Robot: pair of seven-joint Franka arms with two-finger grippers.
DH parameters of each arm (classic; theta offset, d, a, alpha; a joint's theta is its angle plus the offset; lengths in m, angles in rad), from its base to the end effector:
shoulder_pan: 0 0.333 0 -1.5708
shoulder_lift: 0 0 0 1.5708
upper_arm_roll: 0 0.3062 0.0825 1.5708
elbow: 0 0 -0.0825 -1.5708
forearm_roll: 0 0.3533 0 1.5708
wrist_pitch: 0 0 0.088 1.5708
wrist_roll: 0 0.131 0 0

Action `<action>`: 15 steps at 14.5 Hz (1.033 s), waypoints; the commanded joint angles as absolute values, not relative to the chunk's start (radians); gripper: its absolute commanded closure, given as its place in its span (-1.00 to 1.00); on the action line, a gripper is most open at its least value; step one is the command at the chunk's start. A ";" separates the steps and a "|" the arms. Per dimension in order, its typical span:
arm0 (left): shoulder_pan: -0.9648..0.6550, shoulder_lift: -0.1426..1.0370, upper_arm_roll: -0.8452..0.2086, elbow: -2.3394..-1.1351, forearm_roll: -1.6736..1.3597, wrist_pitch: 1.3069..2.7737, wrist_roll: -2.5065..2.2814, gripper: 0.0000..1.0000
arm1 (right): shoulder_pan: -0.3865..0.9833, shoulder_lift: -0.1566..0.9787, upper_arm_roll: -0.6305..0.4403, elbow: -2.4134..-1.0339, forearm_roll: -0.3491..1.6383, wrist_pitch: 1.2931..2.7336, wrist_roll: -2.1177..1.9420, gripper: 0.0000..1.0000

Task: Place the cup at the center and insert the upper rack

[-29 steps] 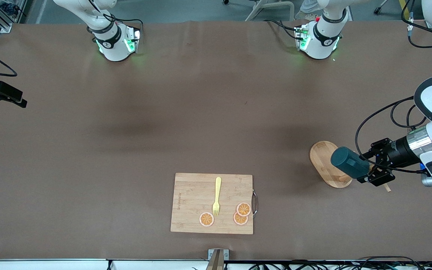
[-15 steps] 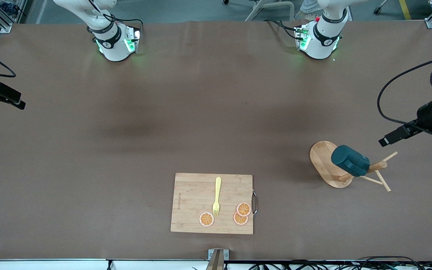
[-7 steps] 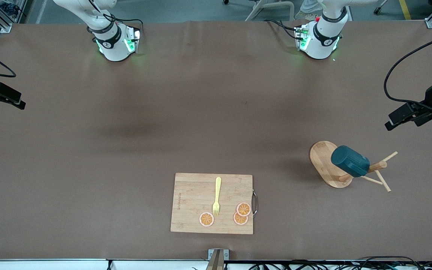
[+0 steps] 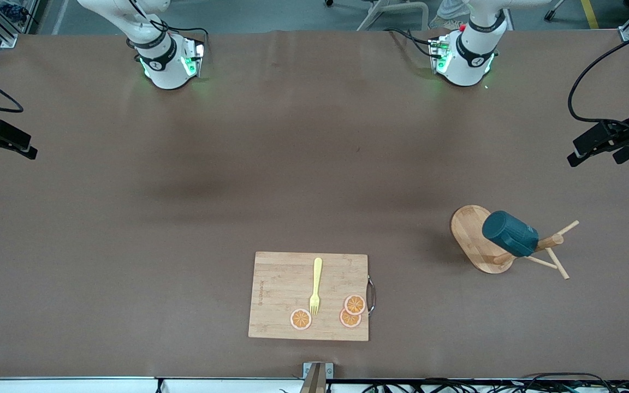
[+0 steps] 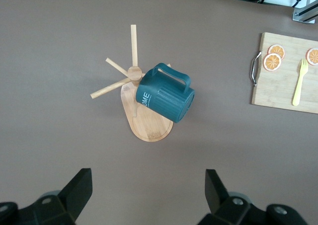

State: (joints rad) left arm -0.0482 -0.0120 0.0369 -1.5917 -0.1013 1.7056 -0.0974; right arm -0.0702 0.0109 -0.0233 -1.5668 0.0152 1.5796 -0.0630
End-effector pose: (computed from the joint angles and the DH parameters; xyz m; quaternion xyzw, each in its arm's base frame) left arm 0.5364 -0.0179 0.6012 0.9956 0.0465 0.0600 0.0541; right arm 0.5258 -0.0473 0.5875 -0.9999 0.0153 -0.0015 0.0074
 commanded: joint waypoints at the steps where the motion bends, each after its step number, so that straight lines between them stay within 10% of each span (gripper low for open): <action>1: -0.054 -0.031 0.040 -1.600 -0.080 1.697 -0.078 -0.99 | -0.074 -0.005 -0.018 -1.577 0.003 1.578 -0.052 -1.00; 15: -0.057 -0.035 0.000 -1.578 -0.041 1.698 -0.077 -1.00 | -0.067 -0.005 -0.017 -1.580 0.002 1.600 -0.055 -1.00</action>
